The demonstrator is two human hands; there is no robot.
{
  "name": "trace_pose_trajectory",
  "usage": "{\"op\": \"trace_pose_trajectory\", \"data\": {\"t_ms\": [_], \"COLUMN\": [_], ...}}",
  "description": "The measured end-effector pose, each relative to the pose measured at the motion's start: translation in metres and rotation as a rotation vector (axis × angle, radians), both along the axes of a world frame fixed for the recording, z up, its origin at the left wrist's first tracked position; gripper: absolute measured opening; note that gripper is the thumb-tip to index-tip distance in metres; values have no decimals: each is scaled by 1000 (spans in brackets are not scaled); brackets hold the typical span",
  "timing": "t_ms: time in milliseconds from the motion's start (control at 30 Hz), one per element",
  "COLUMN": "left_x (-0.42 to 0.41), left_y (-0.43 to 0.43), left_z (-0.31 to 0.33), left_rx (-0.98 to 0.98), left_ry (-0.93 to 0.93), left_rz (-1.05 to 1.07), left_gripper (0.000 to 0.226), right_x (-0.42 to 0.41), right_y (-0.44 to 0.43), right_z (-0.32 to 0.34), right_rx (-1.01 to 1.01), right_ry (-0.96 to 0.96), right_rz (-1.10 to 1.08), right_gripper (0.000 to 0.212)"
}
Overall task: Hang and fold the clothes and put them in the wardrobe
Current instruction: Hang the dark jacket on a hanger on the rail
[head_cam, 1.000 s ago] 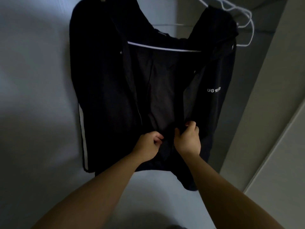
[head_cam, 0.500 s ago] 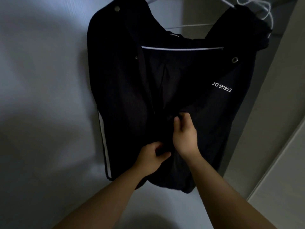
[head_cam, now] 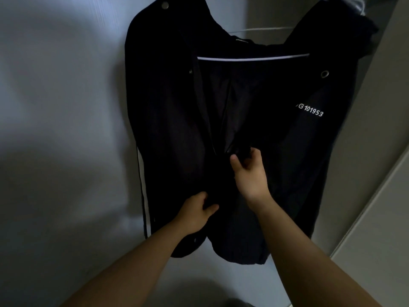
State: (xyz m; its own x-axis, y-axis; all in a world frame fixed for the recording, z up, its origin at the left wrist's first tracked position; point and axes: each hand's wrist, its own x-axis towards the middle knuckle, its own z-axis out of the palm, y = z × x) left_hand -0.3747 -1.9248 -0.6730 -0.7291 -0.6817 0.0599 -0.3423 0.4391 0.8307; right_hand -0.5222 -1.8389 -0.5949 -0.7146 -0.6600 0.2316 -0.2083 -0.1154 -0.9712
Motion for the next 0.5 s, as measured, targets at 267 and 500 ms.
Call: {"op": "trace_pose_trajectory", "data": {"t_ms": [267, 500], "left_x": [2, 20], "left_y": [-1, -2], "left_z": [7, 11], "left_rx": [11, 157], "left_ry": [87, 128], "left_rz": [24, 3], "left_gripper": [27, 15], "right_x": [14, 12], "right_y": [-1, -2], "right_z": [-20, -20], "right_rx": [245, 114], "right_ry": [42, -192], "right_rz": [46, 114], "right_gripper": [25, 12]}}
